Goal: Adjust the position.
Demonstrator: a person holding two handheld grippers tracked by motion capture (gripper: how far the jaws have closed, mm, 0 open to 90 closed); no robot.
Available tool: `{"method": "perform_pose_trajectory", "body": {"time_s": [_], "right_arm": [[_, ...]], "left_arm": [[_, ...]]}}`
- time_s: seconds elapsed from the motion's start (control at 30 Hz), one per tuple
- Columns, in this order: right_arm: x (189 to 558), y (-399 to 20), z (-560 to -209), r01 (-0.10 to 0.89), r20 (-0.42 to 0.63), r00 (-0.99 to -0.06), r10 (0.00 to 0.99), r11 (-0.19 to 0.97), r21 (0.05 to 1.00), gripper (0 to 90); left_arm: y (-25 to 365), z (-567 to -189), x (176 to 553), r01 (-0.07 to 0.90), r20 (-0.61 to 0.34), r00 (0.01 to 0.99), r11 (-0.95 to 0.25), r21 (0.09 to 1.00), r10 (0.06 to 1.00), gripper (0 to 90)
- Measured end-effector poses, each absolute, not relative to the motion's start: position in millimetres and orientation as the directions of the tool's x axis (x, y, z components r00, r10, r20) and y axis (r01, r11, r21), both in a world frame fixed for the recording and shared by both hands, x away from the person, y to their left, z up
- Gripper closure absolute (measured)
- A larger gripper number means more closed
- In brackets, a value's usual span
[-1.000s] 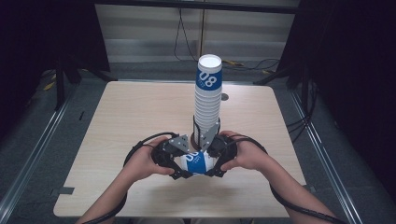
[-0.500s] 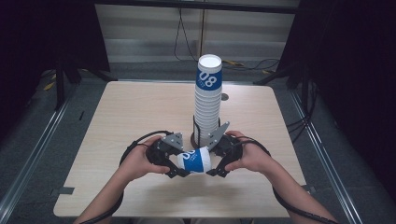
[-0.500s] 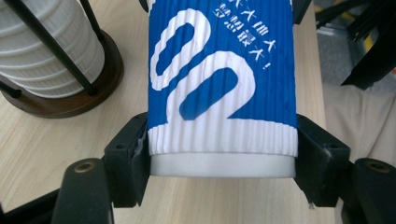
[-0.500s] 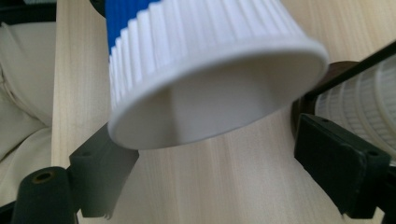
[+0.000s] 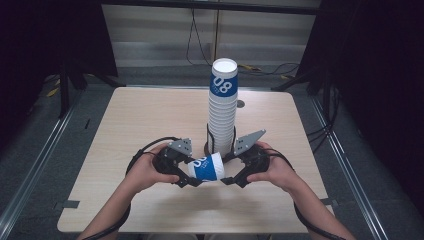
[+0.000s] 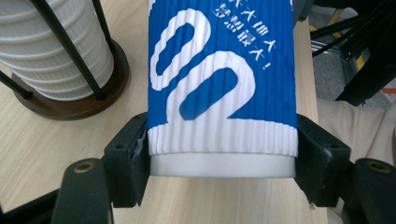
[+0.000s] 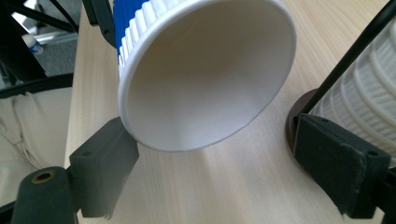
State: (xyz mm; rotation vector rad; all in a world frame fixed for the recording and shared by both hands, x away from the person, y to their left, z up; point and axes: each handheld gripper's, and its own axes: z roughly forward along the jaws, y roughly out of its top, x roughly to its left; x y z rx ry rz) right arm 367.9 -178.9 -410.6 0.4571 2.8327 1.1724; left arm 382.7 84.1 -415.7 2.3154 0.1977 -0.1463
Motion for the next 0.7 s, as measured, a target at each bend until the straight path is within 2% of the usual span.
{"method": "perform_pose_trajectory", "body": {"time_s": [0.23,0.6,0.7], "right_arm": [[366.8,-178.0,-414.4,0.259,0.090,-0.954,0.287,0.633,0.729,13.2],[366.5,-176.3,-415.2,0.235,0.107,-0.963,0.246,0.583,0.778,12.1],[367.1,-174.2,-412.3,0.219,0.095,-0.968,0.231,0.600,0.769,11.3]], "left_arm": [[85.2,-418.9,382.8,0.213,-0.195,0.976,-0.653,0.727,0.101,30.0],[87.1,-418.9,382.3,0.186,-0.196,0.979,-0.637,0.748,0.056,30.0],[86.9,-419.5,381.7,0.189,-0.201,0.978,-0.629,0.754,0.053,30.0]]}}
